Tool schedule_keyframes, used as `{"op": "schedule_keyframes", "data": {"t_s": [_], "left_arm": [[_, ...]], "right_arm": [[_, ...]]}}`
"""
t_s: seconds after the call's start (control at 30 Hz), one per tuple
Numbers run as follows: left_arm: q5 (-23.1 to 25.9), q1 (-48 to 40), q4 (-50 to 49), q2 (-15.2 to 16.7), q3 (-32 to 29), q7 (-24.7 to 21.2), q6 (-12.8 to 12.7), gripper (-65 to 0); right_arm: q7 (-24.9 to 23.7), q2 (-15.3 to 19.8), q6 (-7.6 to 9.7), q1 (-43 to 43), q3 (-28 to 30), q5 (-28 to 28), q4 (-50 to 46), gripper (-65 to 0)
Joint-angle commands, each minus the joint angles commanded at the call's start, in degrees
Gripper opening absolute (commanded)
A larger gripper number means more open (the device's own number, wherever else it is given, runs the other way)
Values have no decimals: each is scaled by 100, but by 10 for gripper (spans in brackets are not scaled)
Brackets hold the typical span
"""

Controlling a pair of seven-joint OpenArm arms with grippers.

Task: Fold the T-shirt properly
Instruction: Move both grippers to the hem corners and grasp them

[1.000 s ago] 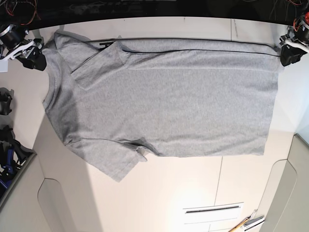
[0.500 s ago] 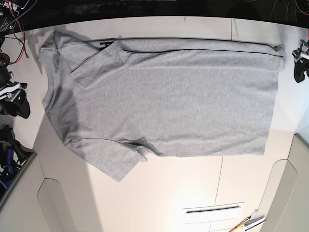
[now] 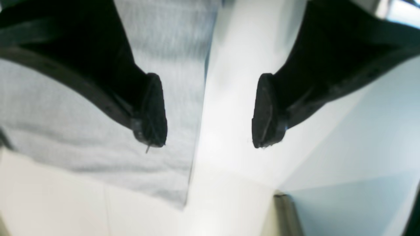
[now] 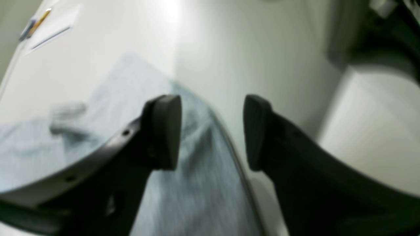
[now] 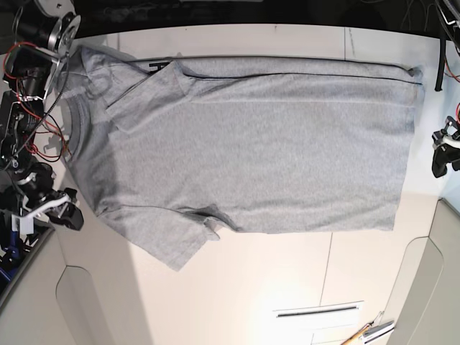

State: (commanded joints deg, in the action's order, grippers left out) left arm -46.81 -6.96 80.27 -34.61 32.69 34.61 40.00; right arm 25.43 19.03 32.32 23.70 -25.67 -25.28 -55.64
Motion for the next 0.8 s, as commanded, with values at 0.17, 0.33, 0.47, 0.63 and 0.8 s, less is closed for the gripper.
{"op": "schedule_keyframes", "data": {"t_s": [0.17,0.33,0.47,0.63,0.8], "left_arm": [[2,1392,-1773,-177,-682,-20,0,-212],[356,2365,-3381,-138,-1508,-603,0,-212],[531,2717,-3936,9,-1982,-654,0,-212],[601,2730,-3939,243,-2177,-697,0,-212],[599,2796,-3939,435,-2177,-697,0,-212]], "right_arm": [[-289,0,2,284,190,92,1023,-228],[-468,0,2,245,199,133,1362,-228],[-466,2,2,245,199,131,1364,-228],[-466,-17,2,245,219,125,1364,-228],[-463,-68,9,247,219,42,1364,-228]]}}
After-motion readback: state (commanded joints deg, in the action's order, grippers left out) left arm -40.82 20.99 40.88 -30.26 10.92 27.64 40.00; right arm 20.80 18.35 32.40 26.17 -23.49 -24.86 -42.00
